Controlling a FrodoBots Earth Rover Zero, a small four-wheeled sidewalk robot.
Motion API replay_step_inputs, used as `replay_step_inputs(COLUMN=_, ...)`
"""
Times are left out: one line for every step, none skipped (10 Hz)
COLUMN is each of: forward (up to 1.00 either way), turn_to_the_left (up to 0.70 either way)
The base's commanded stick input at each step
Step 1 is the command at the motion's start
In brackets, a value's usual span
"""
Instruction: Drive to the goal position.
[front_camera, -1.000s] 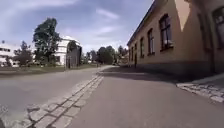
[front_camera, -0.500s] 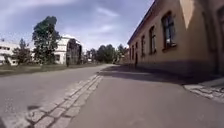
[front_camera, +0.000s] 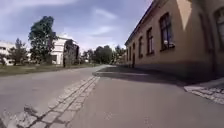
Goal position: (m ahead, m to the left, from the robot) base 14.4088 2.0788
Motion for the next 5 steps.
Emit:
replay_step_inputs(forward=0.7, turn_to_the_left=0.0)
replay_step_inputs(forward=0.7, turn_to_the_left=0.0)
replay_step_inputs(forward=0.7, turn_to_the_left=0.0)
replay_step_inputs(forward=0.7, turn_to_the_left=0.0)
replay_step_inputs(forward=0.7, turn_to_the_left=0.0)
